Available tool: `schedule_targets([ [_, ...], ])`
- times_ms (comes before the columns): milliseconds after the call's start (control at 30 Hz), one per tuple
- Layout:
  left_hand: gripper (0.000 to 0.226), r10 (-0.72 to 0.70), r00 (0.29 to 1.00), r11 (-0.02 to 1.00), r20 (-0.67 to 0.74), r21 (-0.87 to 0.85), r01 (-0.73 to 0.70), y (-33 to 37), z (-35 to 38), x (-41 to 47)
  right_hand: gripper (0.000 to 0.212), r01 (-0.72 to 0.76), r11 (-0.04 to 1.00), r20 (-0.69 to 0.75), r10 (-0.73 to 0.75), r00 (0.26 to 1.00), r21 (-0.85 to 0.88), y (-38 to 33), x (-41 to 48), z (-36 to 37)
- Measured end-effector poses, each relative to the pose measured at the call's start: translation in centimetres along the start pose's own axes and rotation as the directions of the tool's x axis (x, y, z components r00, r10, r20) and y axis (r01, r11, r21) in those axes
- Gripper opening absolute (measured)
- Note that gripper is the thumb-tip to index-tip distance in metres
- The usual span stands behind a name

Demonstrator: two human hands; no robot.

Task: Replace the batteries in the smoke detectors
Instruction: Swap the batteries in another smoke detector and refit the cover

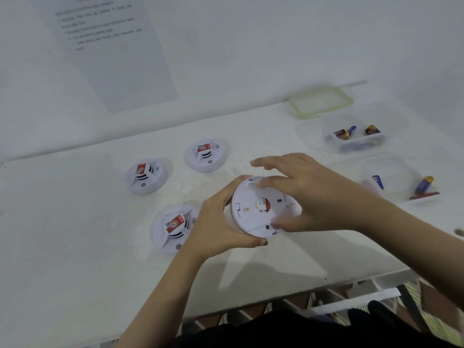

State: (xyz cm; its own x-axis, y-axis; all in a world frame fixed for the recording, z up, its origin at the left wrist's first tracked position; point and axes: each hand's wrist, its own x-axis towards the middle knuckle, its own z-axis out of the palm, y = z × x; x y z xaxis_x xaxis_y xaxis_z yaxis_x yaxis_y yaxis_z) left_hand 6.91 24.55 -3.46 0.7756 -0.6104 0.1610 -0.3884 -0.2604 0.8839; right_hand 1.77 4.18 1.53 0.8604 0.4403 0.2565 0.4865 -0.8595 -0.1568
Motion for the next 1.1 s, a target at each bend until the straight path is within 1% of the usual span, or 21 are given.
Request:
schedule_targets([
  [200, 0.092, -0.02, 0.998, 1.0, 0.064, 0.002, 0.02, 0.3, 0.5, 1.0, 0.058, 0.017, 0.997, 0.044, -0.014, 0.999, -0.07, 0.5, -0.1, -0.3],
  [367, 0.091, -0.016, 0.995, 1.0, 0.097, 0.009, 0.015, 0.8, 0.7, 2.1, 0.062, 0.059, 0.989, 0.037, -0.055, 0.998, -0.133, 1.4, 0.1, -0.6],
  [467, 0.088, -0.017, 0.994, 1.0, 0.109, 0.018, 0.015, 1.2, 0.9, 2.7, 0.063, 0.058, 0.987, 0.036, -0.053, 0.998, -0.151, 2.1, 0.1, -0.9],
  [633, 0.089, -0.017, 0.996, 1.0, 0.091, 0.012, 0.016, 1.2, 1.0, 3.1, 0.066, 0.031, 0.992, 0.048, -0.025, 0.999, -0.123, 3.0, -0.2, -1.6],
  [833, 0.089, 0.005, 0.998, 0.999, 0.058, 0.043, -0.008, 1.8, 1.5, 3.6, 0.053, 0.048, 0.986, 0.03, -0.043, 0.999, -0.161, 3.5, -0.2, -1.8],
  [967, 0.087, -0.01, 0.998, 0.999, 0.061, 0.054, 0.007, 2.1, 2.0, 4.0, 0.058, 0.051, 0.978, 0.064, -0.039, 0.997, -0.201, 3.9, 0.0, -2.1],
  [1100, 0.087, -0.017, 0.999, 0.999, 0.052, 0.048, 0.015, 2.4, 2.6, 4.7, 0.064, 0.022, 0.983, 0.091, -0.006, 0.996, -0.18, 4.4, 0.1, -2.3],
])
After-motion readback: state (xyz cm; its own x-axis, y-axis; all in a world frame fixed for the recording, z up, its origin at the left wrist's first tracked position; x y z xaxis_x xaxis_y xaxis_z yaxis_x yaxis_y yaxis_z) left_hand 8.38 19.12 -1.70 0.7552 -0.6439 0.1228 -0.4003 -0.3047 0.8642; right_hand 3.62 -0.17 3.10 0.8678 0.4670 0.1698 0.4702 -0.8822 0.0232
